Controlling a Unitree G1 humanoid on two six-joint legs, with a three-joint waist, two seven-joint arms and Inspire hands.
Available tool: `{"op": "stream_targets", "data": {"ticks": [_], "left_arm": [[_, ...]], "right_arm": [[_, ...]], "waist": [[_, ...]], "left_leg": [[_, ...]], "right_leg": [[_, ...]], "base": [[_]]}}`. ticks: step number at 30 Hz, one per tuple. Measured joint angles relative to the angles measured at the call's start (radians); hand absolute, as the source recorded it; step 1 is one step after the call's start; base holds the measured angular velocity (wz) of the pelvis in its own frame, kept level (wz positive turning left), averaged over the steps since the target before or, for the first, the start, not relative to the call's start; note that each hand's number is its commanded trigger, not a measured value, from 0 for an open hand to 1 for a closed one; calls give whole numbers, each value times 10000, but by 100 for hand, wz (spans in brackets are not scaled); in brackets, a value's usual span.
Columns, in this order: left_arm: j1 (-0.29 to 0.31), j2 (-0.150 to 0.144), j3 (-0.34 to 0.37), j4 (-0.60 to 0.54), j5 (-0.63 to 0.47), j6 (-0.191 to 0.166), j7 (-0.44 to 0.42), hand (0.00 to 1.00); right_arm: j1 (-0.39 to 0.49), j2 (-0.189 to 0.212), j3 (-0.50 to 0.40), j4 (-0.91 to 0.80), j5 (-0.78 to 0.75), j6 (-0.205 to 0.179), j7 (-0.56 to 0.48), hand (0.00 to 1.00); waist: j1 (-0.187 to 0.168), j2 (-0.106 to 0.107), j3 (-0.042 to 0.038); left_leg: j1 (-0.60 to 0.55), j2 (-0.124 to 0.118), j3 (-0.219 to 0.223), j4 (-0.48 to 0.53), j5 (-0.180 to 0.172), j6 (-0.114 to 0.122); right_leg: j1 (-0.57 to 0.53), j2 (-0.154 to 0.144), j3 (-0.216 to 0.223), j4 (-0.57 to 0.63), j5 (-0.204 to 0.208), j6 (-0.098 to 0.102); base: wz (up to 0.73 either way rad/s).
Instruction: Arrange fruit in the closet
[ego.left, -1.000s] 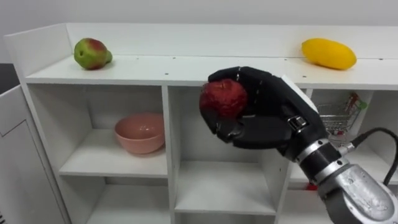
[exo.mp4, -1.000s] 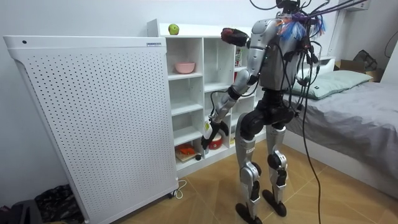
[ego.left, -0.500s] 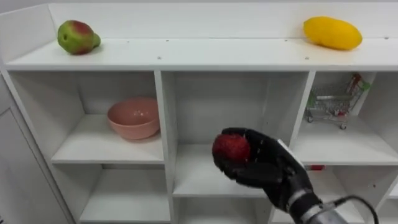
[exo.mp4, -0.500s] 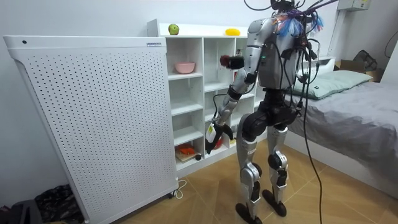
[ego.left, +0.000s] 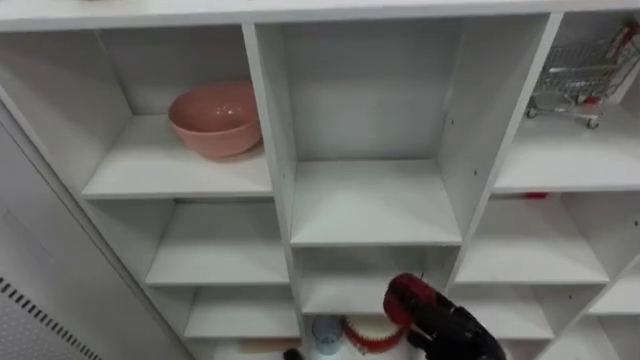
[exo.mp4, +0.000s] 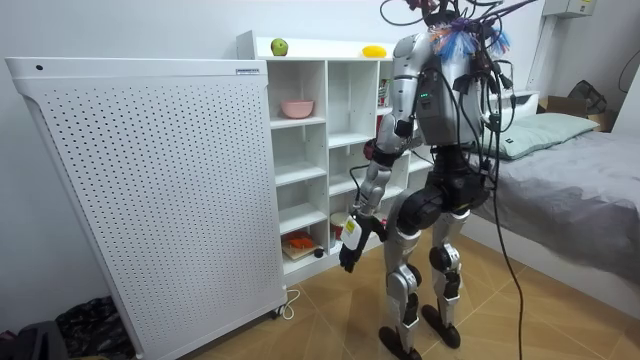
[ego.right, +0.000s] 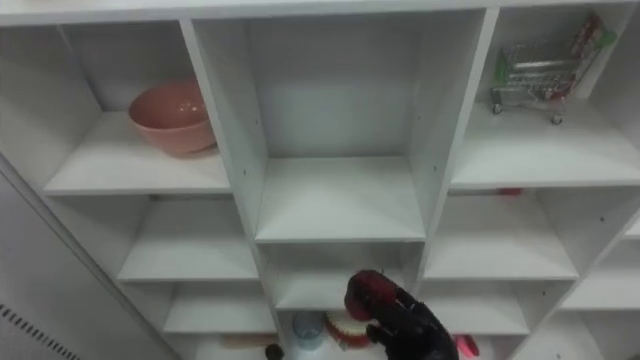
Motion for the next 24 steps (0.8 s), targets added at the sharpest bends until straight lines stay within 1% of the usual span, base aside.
{"op": "stream_targets", "data": {"ticks": [1,3,4,5,6,7,9,10,13,15,17,21,24], "left_arm": [[-55,-3,-32,9,-51,0,3,0],[-297,3,-141,13,-181,3,30,0],[-341,0,-152,5,-201,-1,68,0],[-424,-12,-165,-3,-194,0,158,0],[-493,-38,-173,-31,-188,1,209,0],[-530,-64,-177,-55,-186,3,222,0],[-544,-75,-316,-139,-342,14,448,0],[-546,-75,-351,-137,-421,20,491,0],[-542,-115,-473,-77,-972,49,603,0],[-556,-103,-579,-16,-1235,61,625,0],[-548,-95,-709,-12,-1376,53,637,0],[-541,-20,-1317,12,-1370,61,688,0],[-534,-14,-1441,16,-1369,109,818,0]], "right_arm": [[-65,-3,-26,67,94,-2,-25,100],[-312,-8,-114,332,454,-6,-122,100],[-335,-7,-113,334,515,-9,-163,100],[-374,-28,-125,350,856,-10,-202,100],[-411,-76,-140,375,1329,-10,-206,100],[-431,-103,-184,384,1521,-9,-206,100],[-822,-135,-287,943,2068,-7,-240,100],[-922,-136,-327,1073,2103,-2,-268,100],[-1246,-198,-616,1417,2677,4,-333,100],[-1495,-279,-718,1453,3307,-9,-369,100],[-1658,-295,-822,1457,3669,-9,-403,100],[-2201,-373,-904,1460,4350,-61,-423,100],[-2509,-408,-1049,1459,4592,-102,-520,100]], "waist": [[0,-9,6],[31,-38,26],[52,-52,34],[96,-56,37],[151,-59,38],[189,-62,37],[275,-59,36],[310,-68,41],[440,-75,43],[454,-80,45],[529,-91,51],[545,-98,56],[541,-100,55]], "left_leg": [[-183,-17,12,131,-2,5],[-945,-41,10,668,-29,38],[-1112,-33,15,776,-32,38],[-1442,-20,-54,979,-43,28],[-1766,-20,-68,1192,-47,22],[-1922,-24,-71,1290,-47,21],[-2531,-18,-103,1686,-41,4],[-2650,-12,-104,1790,-43,1],[-3246,0,-135,2360,-92,-31],[-3717,-14,-127,2784,-166,-7],[-4016,4,-127,3086,-212,-9],[-4672,13,-187,3601,-271,-19],[-4969,20,-173,3728,-290,-41]], "right_leg": [[-191,-40,-2,173,-36,-9],[-941,-79,16,775,-142,-98],[-1104,-87,23,888,-156,-122],[-1399,-110,9,1056,-185,-171],[-1693,-204,-23,1235,-292,-216],[-1859,-222,-25,1358,-315,-224],[-2435,-301,-95,1755,-383,-307],[-2545,-324,-114,1861,-390,-329],[-3050,-408,-206,2367,-477,-429],[-3453,-569,-330,2842,-631,-483],[-3707,-590,-337,3113,-698,-499],[-4277,-616,-347,3560,-783,-510],[-4566,-623,-331,3671,-784,-501]], "base": [[12],[11],[8],[10],[11],[13],[11],[8],[13],[22],[13],[8],[0]]}}
